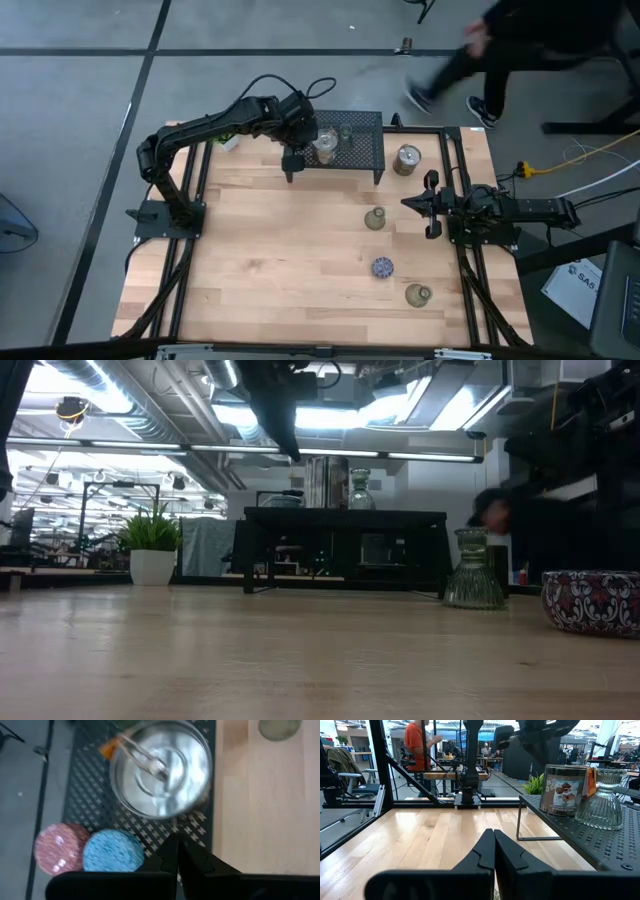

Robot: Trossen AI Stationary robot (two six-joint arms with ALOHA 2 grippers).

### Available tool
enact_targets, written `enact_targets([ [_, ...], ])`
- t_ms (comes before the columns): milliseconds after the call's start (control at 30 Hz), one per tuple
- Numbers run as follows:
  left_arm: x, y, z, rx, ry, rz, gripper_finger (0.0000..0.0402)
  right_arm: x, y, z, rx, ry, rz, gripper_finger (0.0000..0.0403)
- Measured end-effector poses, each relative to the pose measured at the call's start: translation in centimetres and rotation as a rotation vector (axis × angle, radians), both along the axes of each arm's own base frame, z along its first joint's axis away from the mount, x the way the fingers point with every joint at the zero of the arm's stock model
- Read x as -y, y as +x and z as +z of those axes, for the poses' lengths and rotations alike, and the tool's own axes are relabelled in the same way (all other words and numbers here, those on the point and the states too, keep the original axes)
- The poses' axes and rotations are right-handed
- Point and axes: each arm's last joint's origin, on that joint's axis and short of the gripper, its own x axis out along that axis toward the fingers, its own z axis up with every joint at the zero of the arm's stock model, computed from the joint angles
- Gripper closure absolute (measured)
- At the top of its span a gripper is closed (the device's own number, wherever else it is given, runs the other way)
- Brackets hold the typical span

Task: Pick & Place candle stick holders
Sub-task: Put the bottom silver scented candle on the shelf

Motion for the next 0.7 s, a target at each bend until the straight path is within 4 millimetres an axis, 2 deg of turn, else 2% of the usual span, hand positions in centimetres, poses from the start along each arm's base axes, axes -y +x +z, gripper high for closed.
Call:
enact_targets([
  [133,0.2,-0.1,-0.1,-0.004,-0.048,0.01,0.04,0.0,0.0,0.0,0.001,0.0,0.0,0.0402],
  [333,0.2,0.8,-0.5,0.052,-0.092,-0.015,0.04,0.0,0.0,0.0,0.001,0.0,0.0,0.0402],
  [700,-0.5,2.6,-2.7,0.031,-0.114,-0.02,0.04,0.0,0.0,0.0,0.0,0.0,0.0,0.0402],
])
